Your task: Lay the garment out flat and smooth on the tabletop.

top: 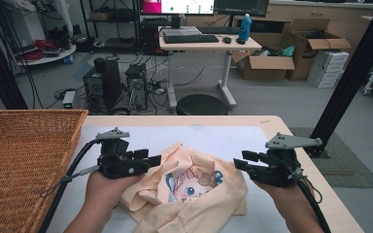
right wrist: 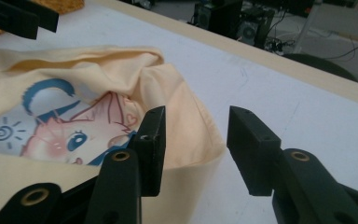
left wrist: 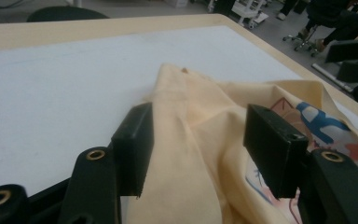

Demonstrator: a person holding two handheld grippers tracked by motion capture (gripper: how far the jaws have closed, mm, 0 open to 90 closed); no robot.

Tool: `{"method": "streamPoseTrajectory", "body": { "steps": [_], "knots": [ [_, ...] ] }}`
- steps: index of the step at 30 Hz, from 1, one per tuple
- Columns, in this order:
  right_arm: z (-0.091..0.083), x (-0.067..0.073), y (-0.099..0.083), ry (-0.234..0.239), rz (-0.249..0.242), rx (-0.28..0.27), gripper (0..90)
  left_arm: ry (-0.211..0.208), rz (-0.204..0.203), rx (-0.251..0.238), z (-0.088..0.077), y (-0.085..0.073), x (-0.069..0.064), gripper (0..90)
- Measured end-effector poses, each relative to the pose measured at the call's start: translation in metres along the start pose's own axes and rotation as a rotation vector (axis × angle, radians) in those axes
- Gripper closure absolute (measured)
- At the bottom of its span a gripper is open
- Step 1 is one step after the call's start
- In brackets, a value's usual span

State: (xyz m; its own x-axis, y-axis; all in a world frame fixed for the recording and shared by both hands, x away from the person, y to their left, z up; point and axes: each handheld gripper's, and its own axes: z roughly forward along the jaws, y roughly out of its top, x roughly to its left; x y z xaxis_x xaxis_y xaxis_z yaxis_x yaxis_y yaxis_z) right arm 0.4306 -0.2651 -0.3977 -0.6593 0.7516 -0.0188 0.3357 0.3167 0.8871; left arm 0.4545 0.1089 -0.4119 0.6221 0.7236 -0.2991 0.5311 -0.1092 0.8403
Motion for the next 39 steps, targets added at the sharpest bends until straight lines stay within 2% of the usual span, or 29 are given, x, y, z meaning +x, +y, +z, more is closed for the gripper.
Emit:
{"method": "streamPoseTrajectory", "body": {
  "steps": [3,7,9,10,11,13,15,16,17,19,21,25,27,29,31,33,34,35,37,39],
  "knots": [
    [0.017,-0.006,0.0,0.002,0.001,0.038,53.7,0.005,-0.013,0.01,0.012,0.002,0.004,40.8],
    [0.037,-0.013,-0.009,0.014,0.036,0.11,51.2,0.027,-0.017,0.071,0.03,0.0,0.01,39.7],
    [0.047,-0.015,-0.015,0.019,0.041,0.158,50.3,0.043,-0.057,0.117,0.039,-0.006,0.015,41.7],
    [0.053,-0.016,-0.02,0.024,0.048,0.186,50.4,0.057,-0.073,0.148,0.042,-0.007,0.016,46.5],
    [0.058,-0.017,-0.023,0.031,0.053,0.205,51.6,0.066,-0.073,0.172,0.044,-0.006,0.016,50.8],
    [0.063,-0.018,-0.027,0.045,0.067,0.215,55.9,0.065,-0.034,0.207,0.048,-0.004,0.013,64.0],
    [0.064,-0.021,-0.026,0.055,0.083,0.21,68.3,0.069,-0.015,0.215,0.048,-0.002,0.013,79.1],
    [0.064,-0.022,-0.025,0.058,0.071,0.213,75.9,0.068,-0.016,0.212,0.047,-0.001,0.014,84.3],
    [0.065,-0.022,-0.023,0.059,0.057,0.215,81.1,0.074,-0.008,0.212,0.043,0.001,0.016,85.4],
    [0.065,-0.024,-0.018,0.046,0.036,0.23,86.1,0.089,0.004,0.203,0.034,0.005,0.023,85.9],
    [0.063,-0.029,-0.012,0.029,0.027,0.213,87.6,0.122,0.001,0.181,0.021,0.011,0.033,85.9],
    [0.055,-0.047,0.011,-0.05,0.027,0.157,88.2,0.191,-0.022,0.113,-0.009,0.026,0.058,86.0],
    [0.051,-0.057,0.023,-0.093,0.033,0.135,88.3,0.226,-0.029,0.109,-0.022,0.032,0.069,86.1],
    [0.048,-0.064,0.033,-0.138,0.029,0.12,88.3,0.244,-0.031,0.109,-0.029,0.034,0.074,86.0],
    [0.044,-0.071,0.04,-0.169,0.041,0.109,88.0,0.245,-0.026,0.124,-0.03,0.033,0.076,85.8],
    [0.045,-0.074,0.041,-0.169,0.05,0.111,85.5,0.243,-0.01,0.146,-0.026,0.031,0.075,84.2],
    [0.046,-0.074,0.04,-0.166,0.047,0.12,80.6,0.245,-0.005,0.146,-0.023,0.03,0.074,80.3],
    [0.048,-0.073,0.039,-0.167,0.049,0.128,74.1,0.241,-0.019,0.149,-0.021,0.029,0.073,73.9],
    [0.05,-0.071,0.035,-0.152,0.063,0.144,71.9,0.222,-0.024,0.141,-0.018,0.028,0.071,69.0],
    [0.05,-0.066,0.033,-0.153,0.052,0.15,68.2,0.212,-0.018,0.133,-0.015,0.029,0.067,63.1]
  ]
}}
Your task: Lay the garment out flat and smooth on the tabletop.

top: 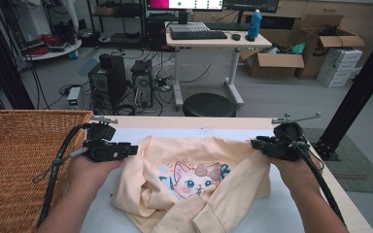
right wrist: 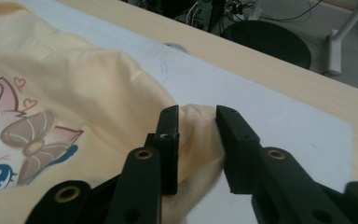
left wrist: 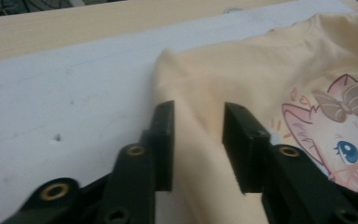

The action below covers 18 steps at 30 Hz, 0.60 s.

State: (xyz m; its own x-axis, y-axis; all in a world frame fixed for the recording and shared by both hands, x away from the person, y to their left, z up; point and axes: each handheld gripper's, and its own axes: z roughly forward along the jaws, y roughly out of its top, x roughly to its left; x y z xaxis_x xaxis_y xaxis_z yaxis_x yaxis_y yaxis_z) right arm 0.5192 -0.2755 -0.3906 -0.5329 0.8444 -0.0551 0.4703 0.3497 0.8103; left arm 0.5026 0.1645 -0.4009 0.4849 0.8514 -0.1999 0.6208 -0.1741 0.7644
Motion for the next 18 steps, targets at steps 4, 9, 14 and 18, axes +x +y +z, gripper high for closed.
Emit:
{"method": "streamPoseTrajectory", "body": {
  "steps": [4,9,14,18],
  "knots": [
    [-0.007,0.009,0.0,0.007,-0.022,-0.033,63.1,-0.041,0.004,-0.029,-0.002,0.002,-0.008,55.4],
    [-0.022,0.015,0.005,0.011,-0.051,-0.066,54.6,-0.073,0.016,-0.051,-0.012,0.001,-0.018,52.2],
    [-0.047,0.022,0.007,0.014,-0.055,-0.107,50.8,-0.097,0.025,-0.076,-0.026,-0.004,-0.026,49.4],
    [-0.065,0.036,-0.001,0.069,-0.048,-0.135,47.7,-0.113,0.021,-0.094,-0.034,-0.014,-0.033,46.6]
  ]
}}
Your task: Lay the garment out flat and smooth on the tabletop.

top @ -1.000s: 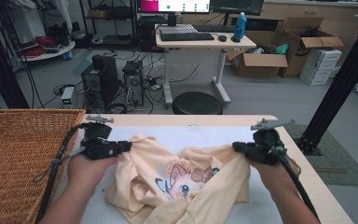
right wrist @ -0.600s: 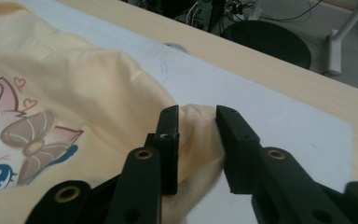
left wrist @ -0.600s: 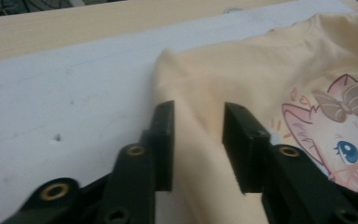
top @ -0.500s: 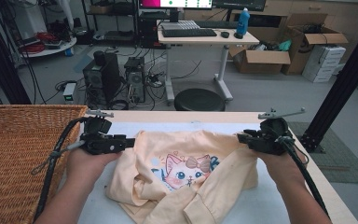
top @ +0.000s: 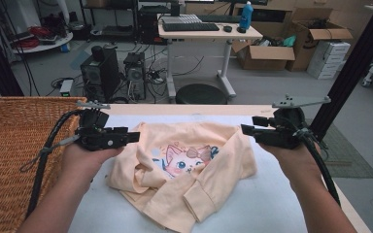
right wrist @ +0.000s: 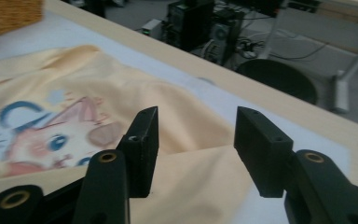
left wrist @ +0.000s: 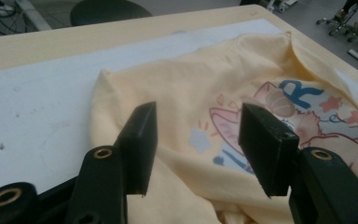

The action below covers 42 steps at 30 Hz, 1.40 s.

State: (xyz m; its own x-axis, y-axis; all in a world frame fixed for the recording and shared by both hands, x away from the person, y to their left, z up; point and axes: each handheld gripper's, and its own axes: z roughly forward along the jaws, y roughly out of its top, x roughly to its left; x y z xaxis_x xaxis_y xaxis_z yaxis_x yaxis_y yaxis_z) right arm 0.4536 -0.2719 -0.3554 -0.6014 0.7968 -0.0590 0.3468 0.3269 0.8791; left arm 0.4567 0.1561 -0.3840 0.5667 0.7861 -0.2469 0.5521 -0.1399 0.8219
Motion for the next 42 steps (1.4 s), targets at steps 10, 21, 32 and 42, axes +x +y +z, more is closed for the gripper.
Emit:
{"method": "streamPoseTrajectory", "body": {
  "steps": [10,21,32,42],
  "knots": [
    [0.017,0.079,-0.054,0.228,-0.099,0.13,41.8,-0.034,-0.001,-0.033,-0.012,-0.023,-0.016,42.6],
    [0.034,0.097,-0.074,0.241,-0.157,0.234,87.6,-0.061,0.006,-0.042,-0.025,-0.035,-0.025,41.9],
    [0.002,0.075,-0.021,0.192,-0.128,0.061,87.8,-0.078,0.007,-0.059,-0.026,-0.034,-0.024,37.8],
    [0.025,0.062,0.043,0.152,-0.108,-0.04,87.6,-0.075,0.002,-0.056,-0.03,-0.034,-0.02,37.2]
  ]
}}
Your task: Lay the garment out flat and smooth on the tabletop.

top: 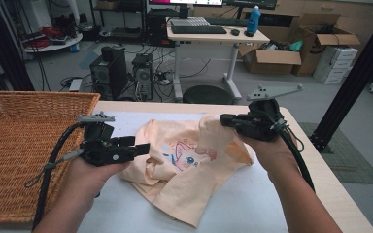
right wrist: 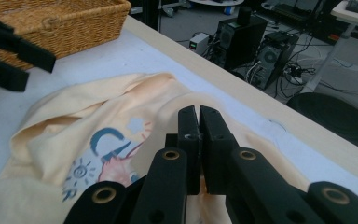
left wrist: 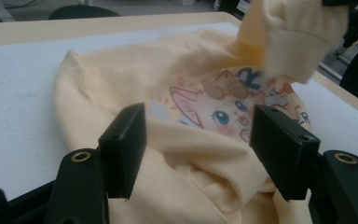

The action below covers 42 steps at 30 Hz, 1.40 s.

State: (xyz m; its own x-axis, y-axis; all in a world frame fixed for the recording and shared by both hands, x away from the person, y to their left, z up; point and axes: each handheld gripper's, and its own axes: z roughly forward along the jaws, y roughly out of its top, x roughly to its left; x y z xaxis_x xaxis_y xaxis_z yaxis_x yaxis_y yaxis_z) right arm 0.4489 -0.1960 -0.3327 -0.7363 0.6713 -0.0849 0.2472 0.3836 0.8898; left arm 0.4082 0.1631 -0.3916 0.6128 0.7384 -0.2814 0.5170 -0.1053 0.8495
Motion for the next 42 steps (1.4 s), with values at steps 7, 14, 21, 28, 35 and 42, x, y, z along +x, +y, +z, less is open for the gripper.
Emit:
{"method": "streamPoseTrajectory", "body": {
  "steps": [7,14,21,28,35,42],
  "knots": [
    [0.047,0.004,-0.031,0.003,0.057,0.113,72.8,-0.007,0.009,0.022,0.004,-0.004,-0.003,36.6],
    [0.028,0.005,-0.041,-0.01,0.063,0.078,66.4,0.039,-0.003,0.065,0.007,-0.014,0.003,36.6],
    [-0.004,0.01,-0.045,-0.04,0.042,0.018,63.2,0.123,-0.012,0.184,0.022,-0.04,0.008,51.3],
    [-0.015,0.015,-0.057,-0.039,0.032,0.021,62.8,0.112,0.053,0.15,0.017,-0.034,-0.001,89.6],
    [-0.023,0.018,-0.066,-0.037,0.031,0.009,62.8,0.101,0.047,0.116,0.006,-0.027,-0.001,90.0],
    [-0.026,0.018,-0.069,-0.032,0.03,0.005,62.6,0.083,0.066,0.033,-0.006,-0.004,-0.009,90.0]
  ]
}}
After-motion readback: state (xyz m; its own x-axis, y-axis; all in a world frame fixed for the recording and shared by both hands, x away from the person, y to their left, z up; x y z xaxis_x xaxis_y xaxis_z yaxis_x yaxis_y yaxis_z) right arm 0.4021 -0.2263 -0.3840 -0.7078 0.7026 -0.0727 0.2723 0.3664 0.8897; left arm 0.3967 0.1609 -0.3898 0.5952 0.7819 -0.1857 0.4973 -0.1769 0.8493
